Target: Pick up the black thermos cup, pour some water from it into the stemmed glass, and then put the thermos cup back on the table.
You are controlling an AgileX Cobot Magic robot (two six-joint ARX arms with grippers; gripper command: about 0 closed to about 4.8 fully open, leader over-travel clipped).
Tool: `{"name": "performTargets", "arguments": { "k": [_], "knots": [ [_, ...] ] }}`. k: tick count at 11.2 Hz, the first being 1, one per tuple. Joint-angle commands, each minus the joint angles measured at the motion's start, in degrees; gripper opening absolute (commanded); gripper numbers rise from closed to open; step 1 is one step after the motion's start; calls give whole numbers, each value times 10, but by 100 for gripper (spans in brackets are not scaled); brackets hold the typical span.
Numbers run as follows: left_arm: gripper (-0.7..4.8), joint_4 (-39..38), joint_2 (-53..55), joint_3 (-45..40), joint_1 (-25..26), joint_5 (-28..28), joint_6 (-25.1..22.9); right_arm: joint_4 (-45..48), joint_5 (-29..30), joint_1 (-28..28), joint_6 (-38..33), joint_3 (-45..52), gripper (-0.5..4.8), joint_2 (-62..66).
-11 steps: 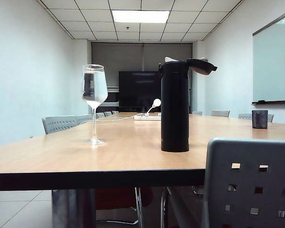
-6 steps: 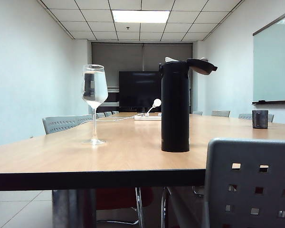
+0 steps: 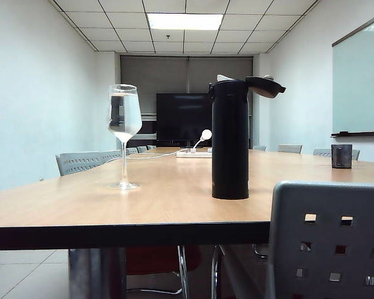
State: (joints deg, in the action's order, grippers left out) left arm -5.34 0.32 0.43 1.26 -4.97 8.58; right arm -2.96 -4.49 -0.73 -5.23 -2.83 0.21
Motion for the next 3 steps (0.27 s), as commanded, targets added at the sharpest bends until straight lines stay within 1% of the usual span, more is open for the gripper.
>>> {"name": "performTargets", "arguments": {
  "k": [1, 3],
  "knots": [
    [-5, 2, 1, 0, 0, -2, -2, 45, 0, 0, 21, -3, -5, 0],
    [-5, 2, 1, 0, 0, -2, -2, 45, -1, 0, 21, -3, -5, 0]
  ]
}}
